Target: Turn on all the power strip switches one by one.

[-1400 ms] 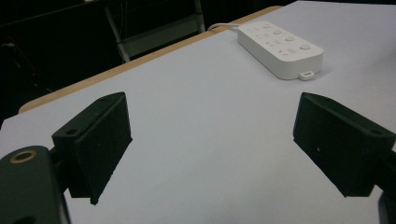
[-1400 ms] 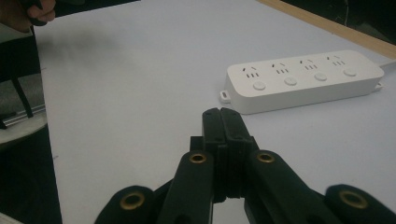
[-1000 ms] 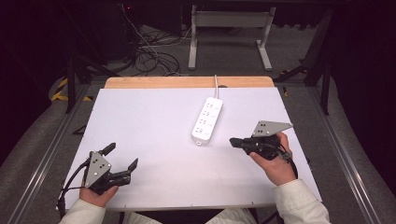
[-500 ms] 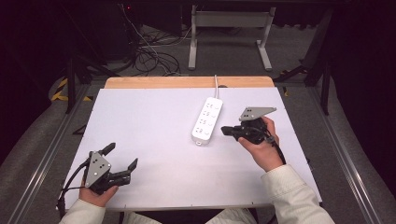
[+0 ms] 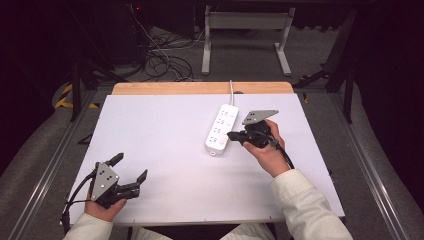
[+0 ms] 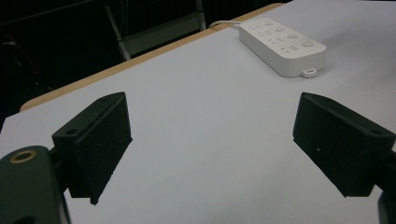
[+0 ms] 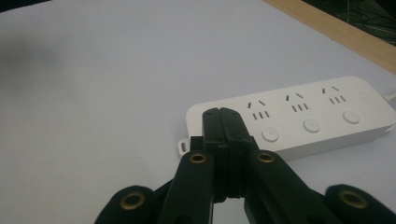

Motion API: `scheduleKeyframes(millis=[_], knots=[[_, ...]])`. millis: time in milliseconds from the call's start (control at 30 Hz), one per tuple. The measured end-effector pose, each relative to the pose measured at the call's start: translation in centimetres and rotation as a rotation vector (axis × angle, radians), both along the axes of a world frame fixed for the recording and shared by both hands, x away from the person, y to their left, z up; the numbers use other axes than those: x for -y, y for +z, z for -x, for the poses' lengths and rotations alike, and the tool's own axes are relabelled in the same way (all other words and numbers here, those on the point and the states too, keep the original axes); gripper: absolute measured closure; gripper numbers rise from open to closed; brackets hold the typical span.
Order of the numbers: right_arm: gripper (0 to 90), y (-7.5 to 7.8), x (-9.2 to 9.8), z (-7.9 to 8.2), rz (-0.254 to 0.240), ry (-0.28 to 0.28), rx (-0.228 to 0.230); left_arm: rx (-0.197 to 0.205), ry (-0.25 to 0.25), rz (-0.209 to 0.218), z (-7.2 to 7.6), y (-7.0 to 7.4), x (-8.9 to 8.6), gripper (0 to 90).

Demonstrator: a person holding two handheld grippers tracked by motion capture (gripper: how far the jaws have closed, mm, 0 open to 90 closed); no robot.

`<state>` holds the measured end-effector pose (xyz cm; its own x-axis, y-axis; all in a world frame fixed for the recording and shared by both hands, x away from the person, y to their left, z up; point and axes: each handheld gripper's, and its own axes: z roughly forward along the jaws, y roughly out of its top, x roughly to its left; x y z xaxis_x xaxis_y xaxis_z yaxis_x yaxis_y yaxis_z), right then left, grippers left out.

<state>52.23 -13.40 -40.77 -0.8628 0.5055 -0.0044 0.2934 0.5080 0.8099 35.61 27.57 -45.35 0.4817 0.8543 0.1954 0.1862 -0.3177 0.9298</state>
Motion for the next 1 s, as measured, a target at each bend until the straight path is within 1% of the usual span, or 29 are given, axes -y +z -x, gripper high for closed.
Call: scheduleKeyframes(millis=[167, 333, 533, 700, 800, 867, 1000], knots=[[90.0, -0.9, -0.6, -0.9, 0.015, 0.003, -0.001, -0.001, -0.001, 0.001, 0.0, 0.0, 0.0, 11.9], [90.0, -1.7, -1.2, -1.5, 0.018, 0.014, -0.007, -0.001, 0.001, -0.002, -0.1, 0.0, -0.1, 11.9], [90.0, -2.6, -1.8, -2.0, 0.041, 0.017, -0.018, -0.007, 0.005, 0.002, -0.1, -0.1, -0.1, 11.8], [90.0, -3.3, -2.1, -2.4, 0.056, 0.010, -0.030, -0.002, 0.008, -0.002, -0.1, -0.1, -0.1, 11.9], [90.0, -3.7, -2.2, -2.6, 0.059, 0.007, -0.039, -0.002, 0.013, -0.005, -0.1, -0.1, -0.1, 11.7], [90.0, -3.8, -2.3, -2.7, 0.062, 0.007, -0.043, -0.006, 0.015, 0.003, -0.2, -0.1, -0.2, 11.8], [90.0, -4.2, -2.5, -2.8, 0.065, 0.008, -0.047, -0.007, 0.015, 0.003, -0.2, -0.1, -0.3, 11.8]])
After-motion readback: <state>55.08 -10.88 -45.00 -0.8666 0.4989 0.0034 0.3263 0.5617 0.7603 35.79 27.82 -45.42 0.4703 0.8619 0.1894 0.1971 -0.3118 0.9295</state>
